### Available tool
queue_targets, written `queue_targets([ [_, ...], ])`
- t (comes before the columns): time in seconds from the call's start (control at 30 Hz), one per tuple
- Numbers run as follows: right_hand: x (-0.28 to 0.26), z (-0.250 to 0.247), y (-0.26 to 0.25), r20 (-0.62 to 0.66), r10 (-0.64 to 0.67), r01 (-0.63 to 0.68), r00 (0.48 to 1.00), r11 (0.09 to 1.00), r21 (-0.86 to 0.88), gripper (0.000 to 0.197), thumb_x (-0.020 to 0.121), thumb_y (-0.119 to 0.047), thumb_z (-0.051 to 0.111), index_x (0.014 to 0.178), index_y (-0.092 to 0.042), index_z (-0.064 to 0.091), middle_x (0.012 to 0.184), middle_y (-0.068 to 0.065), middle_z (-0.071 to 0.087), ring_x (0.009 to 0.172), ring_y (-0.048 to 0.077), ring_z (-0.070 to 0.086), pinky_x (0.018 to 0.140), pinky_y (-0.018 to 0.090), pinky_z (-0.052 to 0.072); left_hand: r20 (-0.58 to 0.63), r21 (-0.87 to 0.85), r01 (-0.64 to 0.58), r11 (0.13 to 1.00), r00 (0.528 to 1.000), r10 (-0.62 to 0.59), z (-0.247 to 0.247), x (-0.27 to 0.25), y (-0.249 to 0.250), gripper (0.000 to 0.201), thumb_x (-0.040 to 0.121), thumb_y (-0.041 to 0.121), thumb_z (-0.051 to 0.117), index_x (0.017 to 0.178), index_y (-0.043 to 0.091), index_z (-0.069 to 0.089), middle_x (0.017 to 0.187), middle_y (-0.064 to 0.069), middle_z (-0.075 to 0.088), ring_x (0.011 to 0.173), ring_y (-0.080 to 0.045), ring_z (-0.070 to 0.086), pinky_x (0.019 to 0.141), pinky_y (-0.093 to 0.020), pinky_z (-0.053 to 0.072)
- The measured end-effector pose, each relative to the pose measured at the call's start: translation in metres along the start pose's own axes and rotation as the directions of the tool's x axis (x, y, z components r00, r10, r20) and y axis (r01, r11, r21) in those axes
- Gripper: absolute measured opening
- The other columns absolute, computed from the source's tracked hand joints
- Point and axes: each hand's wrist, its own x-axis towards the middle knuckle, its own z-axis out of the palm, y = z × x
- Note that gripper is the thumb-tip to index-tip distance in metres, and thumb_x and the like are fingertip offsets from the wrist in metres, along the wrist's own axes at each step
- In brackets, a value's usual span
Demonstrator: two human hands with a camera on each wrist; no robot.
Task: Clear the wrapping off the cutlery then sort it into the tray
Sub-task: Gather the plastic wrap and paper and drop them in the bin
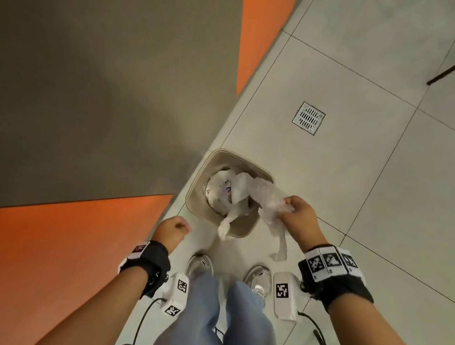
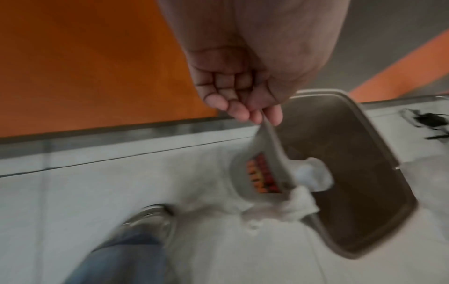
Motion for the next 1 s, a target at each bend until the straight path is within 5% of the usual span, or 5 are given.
queue_targets([
  [0.23,0.066,0.109,-0.001,0.301,-0.004,0.129,0.953,0.908,-0.398,0.045,0.081,-0.017,0.060,0.123,-0.017,0.042,0.122,0.015,0.054,0.108,0.031,0.053,0.090,0.037,0.046,0.156,-0.022,0.402,0.915,0.906,-0.394,-0.023,-0.019,-0.140,0.019,0.090,0.000,0.045,0.079,0.008,0.058,0.082,-0.008,0.056,0.066,-0.014,0.050,0.056,-0.020,0.039],
  [0.4,0.081,0.134,0.005,0.425,0.052,0.261,0.904,0.719,-0.644,0.087,0.075,-0.027,0.061,0.145,-0.035,0.010,0.159,0.003,0.000,0.143,0.034,0.009,0.115,0.059,0.009,0.208,-0.127,0.576,0.807,0.811,-0.546,-0.047,-0.029,-0.185,0.014,0.093,0.017,0.047,0.088,0.008,0.057,0.081,-0.007,0.053,0.069,-0.020,0.047,0.059,-0.027,0.031],
  [0.57,0.021,0.129,0.034,-0.122,-0.307,0.265,0.944,0.924,-0.277,0.008,0.070,-0.012,0.054,0.077,-0.015,0.052,0.083,0.005,0.059,0.085,0.031,0.056,0.073,0.039,0.047,0.124,0.005,0.564,0.826,0.819,-0.560,-0.051,-0.035,-0.198,0.017,0.095,0.013,0.041,0.092,0.006,0.057,0.099,-0.015,0.053,0.084,-0.028,0.051,0.075,-0.031,0.036],
  [0.7,-0.005,0.139,0.077,0.049,0.045,-0.020,0.998,0.907,-0.420,0.047,0.084,-0.046,0.044,0.048,-0.015,0.043,0.052,0.003,0.049,0.065,0.033,0.059,0.056,0.030,0.038,0.113,0.019,0.529,0.848,0.842,-0.528,-0.045,-0.038,-0.183,0.017,0.095,0.011,0.039,0.097,0.005,0.055,0.101,-0.015,0.052,0.084,-0.027,0.050,0.071,-0.030,0.037],
  [1.0,0.018,0.157,0.069,0.472,0.277,-0.240,0.837,0.961,-0.137,0.046,0.091,-0.031,0.053,0.130,-0.007,0.050,0.141,0.012,0.048,0.132,0.026,0.042,0.108,0.030,0.033,0.127,-0.044,0.418,0.908,0.903,-0.410,-0.028,-0.007,-0.142,0.018,0.095,0.005,0.037,0.091,0.008,0.054,0.081,-0.006,0.053,0.063,-0.016,0.048,0.056,-0.023,0.033],
])
